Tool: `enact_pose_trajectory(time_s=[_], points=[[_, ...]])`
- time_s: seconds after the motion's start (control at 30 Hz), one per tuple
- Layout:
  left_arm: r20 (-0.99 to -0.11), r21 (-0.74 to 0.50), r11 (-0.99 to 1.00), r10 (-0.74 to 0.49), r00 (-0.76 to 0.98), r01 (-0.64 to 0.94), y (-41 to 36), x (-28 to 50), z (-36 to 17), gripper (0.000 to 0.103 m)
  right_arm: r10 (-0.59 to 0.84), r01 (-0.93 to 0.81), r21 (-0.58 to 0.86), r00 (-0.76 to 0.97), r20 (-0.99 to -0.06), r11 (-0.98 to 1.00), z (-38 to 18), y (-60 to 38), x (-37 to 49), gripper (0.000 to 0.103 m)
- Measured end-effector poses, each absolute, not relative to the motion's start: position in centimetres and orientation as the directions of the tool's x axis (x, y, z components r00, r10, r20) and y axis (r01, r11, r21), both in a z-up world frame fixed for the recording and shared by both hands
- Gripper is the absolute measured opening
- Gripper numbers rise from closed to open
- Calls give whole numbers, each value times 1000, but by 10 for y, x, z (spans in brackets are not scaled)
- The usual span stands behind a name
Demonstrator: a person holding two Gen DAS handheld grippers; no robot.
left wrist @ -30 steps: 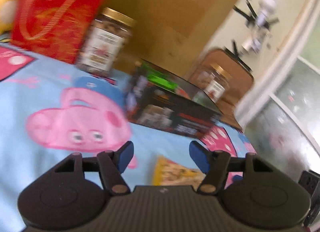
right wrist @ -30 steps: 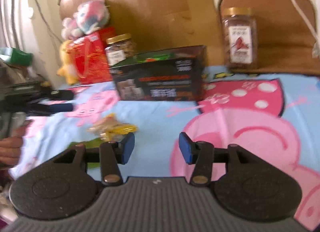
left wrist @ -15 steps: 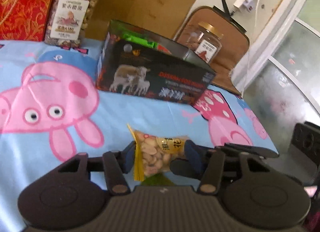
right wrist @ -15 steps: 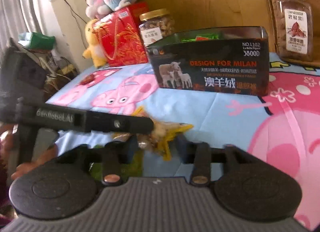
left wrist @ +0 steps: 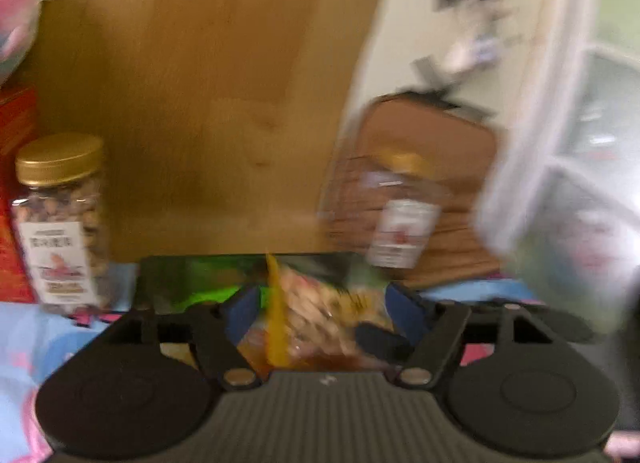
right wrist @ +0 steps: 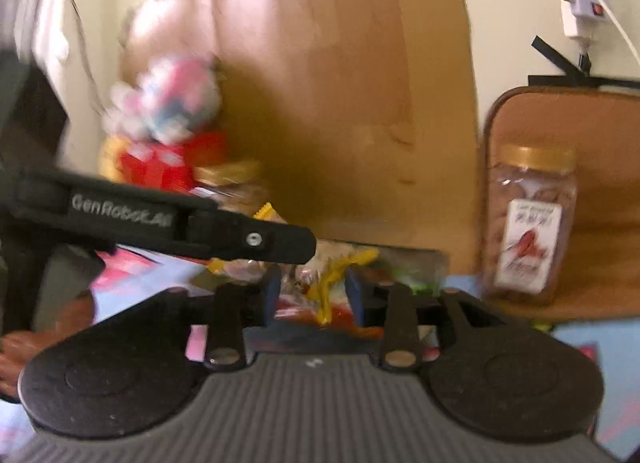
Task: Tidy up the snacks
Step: 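Grasp the peanut bag with the left tool and drop it into the box, then grasp the green translucent pouch with the left tool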
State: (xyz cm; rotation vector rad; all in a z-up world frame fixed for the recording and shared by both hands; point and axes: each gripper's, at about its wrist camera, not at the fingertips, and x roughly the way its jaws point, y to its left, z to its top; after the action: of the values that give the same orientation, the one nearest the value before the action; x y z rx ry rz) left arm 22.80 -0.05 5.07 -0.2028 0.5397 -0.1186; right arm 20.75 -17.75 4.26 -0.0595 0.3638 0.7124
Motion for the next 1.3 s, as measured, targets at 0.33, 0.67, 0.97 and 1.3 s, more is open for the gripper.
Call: enact_pose_trajectory(time_s=[0.33, 0.67, 0.97, 1.3], points=[[-412, -398, 916, -225, 883, 48, 39, 114, 45, 70, 719, -658, 293, 608, -336, 694, 24, -232, 143, 47], [-558, -489, 872, -312, 769, -1, 66, 21, -11, 70, 788, -826, 247, 328, -521, 507, -15, -206, 55, 60], [-546, -626, 779, -478, 688, 45, 59, 27, -41, 71, 699, -842, 15, 437, -566, 539, -23, -178, 30, 68], [-520, -670, 740, -527, 672, 62, 43, 32, -50, 20, 710, -840, 8, 453, -539, 542, -26, -170, 28, 38]])
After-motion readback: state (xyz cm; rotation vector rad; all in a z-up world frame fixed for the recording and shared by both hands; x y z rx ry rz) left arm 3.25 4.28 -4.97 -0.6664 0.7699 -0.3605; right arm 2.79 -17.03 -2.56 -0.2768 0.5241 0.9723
